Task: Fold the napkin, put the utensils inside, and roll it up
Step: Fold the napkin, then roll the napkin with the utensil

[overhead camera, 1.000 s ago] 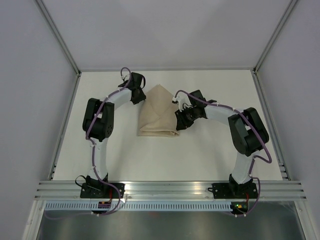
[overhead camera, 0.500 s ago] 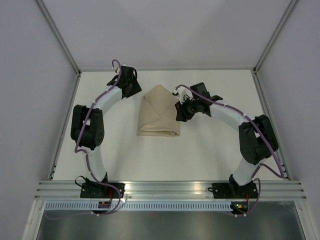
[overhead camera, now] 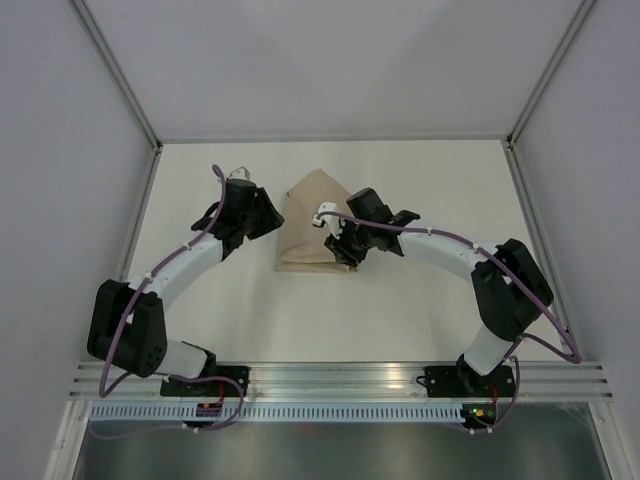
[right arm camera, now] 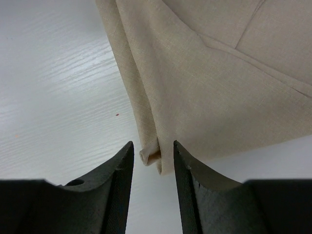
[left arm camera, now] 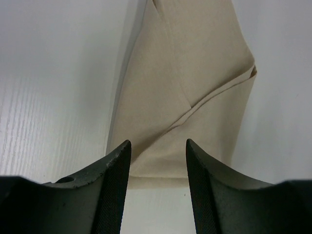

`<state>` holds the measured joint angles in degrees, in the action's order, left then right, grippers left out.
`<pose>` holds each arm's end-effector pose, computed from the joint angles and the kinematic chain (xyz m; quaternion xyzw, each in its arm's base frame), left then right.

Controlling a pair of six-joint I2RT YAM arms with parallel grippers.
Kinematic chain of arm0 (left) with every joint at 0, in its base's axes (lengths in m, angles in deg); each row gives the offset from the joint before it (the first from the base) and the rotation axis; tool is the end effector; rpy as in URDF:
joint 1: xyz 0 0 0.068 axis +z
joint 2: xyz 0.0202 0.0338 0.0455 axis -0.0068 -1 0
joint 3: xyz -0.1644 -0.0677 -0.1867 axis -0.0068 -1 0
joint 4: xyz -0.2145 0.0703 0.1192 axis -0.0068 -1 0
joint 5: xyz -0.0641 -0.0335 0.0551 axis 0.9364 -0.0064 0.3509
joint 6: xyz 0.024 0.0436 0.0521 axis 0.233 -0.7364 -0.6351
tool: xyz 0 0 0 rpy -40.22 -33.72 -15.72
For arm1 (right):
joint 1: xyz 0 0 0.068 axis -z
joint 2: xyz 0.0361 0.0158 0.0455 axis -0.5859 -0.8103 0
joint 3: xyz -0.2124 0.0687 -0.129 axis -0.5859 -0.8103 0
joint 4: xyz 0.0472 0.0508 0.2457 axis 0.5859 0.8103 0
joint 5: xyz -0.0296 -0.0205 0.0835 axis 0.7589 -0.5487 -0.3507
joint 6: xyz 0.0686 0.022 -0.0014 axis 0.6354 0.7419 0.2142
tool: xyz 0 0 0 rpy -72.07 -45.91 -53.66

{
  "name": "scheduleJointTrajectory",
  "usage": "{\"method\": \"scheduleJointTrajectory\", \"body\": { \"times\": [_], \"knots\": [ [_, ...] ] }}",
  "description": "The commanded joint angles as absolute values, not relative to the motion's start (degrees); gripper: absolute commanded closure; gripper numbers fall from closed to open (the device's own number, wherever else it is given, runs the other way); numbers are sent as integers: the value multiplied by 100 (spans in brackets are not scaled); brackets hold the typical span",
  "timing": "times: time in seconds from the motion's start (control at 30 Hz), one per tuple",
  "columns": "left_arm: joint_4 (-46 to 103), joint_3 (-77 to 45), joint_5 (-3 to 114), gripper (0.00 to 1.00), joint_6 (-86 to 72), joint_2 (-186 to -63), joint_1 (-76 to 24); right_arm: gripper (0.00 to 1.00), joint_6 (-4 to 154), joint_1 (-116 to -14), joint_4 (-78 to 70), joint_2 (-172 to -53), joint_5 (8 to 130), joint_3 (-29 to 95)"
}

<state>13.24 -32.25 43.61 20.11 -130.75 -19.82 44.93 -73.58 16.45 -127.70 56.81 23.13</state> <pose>0.3104 -0.1102 0.2240 -0.1613 0.8885 -0.1866 0.3870 0.2758 0.2390 0.1886 -0.5222 0.7716 0.2027 0.3015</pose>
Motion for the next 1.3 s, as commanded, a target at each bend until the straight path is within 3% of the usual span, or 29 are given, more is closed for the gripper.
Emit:
{"method": "scheduleJointTrajectory", "body": {
  "times": [0.0,0.17,0.43,0.87,1.27],
  "knots": [
    [1656,-3541,4606,46,2335,-12633,-2236,55,4158,-7393,1641,-13024,6192,2489],
    [1866,-4488,4256,45,2800,-11754,-2422,53,4016,-7515,1739,-13305,6394,2779],
    [1016,-4421,3070,44,3144,-10418,-2404,52,4279,-8078,1642,-13938,6614,3622],
    [435,-3542,2708,41,2986,-9890,-2396,52,4745,-8562,1378,-15326,6729,4993],
    [417,-3340,2848,41,2916,-9933,-2396,54,4913,-8623,1211,-15591,6711,5118]
  ]
}}
